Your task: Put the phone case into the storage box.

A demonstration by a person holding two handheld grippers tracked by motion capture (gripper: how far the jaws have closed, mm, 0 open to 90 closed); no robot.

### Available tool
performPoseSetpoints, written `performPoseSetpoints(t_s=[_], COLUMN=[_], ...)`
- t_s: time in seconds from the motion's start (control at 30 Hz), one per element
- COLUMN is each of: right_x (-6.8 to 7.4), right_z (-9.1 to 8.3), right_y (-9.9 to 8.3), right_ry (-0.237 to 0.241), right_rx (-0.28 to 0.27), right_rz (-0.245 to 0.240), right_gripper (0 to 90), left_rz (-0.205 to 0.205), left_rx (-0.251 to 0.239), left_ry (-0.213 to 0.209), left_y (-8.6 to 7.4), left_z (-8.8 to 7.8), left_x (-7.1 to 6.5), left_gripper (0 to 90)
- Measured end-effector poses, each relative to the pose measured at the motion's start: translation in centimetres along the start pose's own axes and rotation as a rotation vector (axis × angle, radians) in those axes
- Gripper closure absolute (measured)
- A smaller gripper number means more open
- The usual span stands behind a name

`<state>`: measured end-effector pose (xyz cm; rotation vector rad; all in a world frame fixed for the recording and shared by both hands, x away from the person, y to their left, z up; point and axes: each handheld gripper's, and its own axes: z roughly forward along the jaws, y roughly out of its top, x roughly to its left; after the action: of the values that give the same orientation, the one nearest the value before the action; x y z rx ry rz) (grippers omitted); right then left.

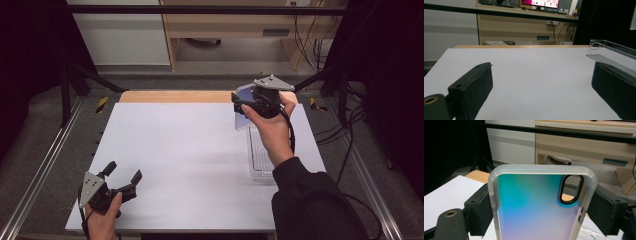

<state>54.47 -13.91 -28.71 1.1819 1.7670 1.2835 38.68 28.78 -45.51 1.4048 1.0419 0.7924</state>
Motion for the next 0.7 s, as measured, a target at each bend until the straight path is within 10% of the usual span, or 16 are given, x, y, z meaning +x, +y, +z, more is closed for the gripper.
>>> performPoseSetpoints(t_s=[0.7], right_x=[-3.1], right_z=[-0.9], right_y=[0.0], right_ry=[-0.060], right_rx=[-0.013], right_rz=[0.029], right_gripper=[17.6], left_rz=[0.003], left_rx=[0.001], left_ry=[0.002], left_y=[0.0], left_z=[0.0], left_x=[0.0], left_gripper=[3.2])
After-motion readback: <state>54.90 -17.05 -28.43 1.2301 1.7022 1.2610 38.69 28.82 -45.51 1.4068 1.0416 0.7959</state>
